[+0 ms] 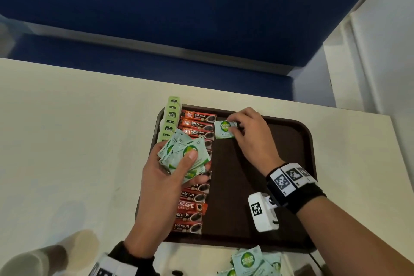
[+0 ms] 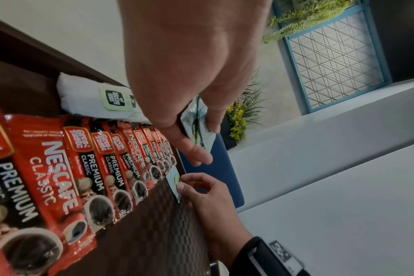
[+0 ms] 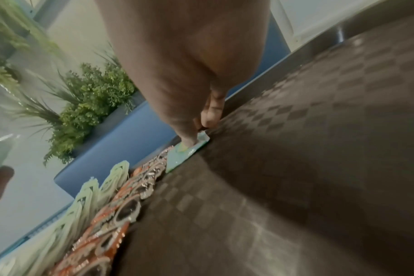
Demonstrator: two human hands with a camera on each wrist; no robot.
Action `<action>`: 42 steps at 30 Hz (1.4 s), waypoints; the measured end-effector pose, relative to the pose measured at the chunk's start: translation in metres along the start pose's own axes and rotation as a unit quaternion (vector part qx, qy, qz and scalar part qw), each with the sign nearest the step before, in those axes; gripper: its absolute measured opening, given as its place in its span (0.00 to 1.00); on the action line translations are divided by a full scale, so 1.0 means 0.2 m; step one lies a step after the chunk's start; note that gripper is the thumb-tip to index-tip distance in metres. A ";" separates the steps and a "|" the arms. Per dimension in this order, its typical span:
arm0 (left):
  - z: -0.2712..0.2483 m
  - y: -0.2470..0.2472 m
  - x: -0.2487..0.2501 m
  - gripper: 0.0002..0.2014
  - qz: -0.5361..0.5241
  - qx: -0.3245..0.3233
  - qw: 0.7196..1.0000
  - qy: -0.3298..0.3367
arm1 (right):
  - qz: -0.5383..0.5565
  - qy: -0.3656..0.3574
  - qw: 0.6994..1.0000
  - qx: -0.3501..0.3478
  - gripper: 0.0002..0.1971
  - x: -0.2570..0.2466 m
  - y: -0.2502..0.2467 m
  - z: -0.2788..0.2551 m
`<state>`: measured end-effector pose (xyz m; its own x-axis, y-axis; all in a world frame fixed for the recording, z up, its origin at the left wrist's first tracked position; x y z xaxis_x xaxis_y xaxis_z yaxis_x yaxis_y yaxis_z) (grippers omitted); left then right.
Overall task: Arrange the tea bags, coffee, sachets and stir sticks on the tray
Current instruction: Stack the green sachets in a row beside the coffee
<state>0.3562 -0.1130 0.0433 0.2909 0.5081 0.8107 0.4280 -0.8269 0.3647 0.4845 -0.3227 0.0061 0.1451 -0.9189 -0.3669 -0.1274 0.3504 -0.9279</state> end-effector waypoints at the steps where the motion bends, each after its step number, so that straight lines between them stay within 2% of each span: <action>1: 0.00 0.00 0.00 0.20 0.000 0.000 1.000 -0.001 | -0.001 -0.010 1.000 -0.002 0.10 0.00 0.01 -0.01; 11: 0.03 -0.06 -0.02 0.22 -0.002 0.024 1.000 -0.003 | -0.024 0.014 1.000 0.007 0.13 0.04 0.03 -0.04; 16: 0.04 -0.07 0.00 0.23 -0.011 0.032 0.999 0.009 | -0.045 -0.018 0.999 0.011 0.15 0.01 0.03 -0.04; 36: 0.05 -0.10 -0.01 0.22 -0.010 0.037 0.999 -0.004 | -0.073 -0.010 0.997 0.004 0.16 0.00 0.02 -0.01; 40: 0.05 -0.09 -0.01 0.21 -0.004 0.029 1.000 -0.005 | -0.029 0.016 0.999 0.026 0.16 -0.01 -0.02 -0.04; 42: 0.05 -0.07 -0.01 0.21 -0.002 0.025 1.000 -0.004 | 0.044 0.033 0.998 0.038 0.14 -0.03 -0.07 -0.07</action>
<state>0.3588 -0.1001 0.0325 0.2959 0.5135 0.8055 0.4707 -0.8121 0.3448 0.4707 -0.3242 0.0224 0.0709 -0.8927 -0.4451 -0.0609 0.4415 -0.8952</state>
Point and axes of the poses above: each hand's wrist, its own z-axis towards the middle knuckle, its own y-axis out of the palm, x = y × z, the point moved 5 cm from there along z, towards the middle knuckle, and after that the axes turned 13 degrees about -z, right-handed, at the moved point
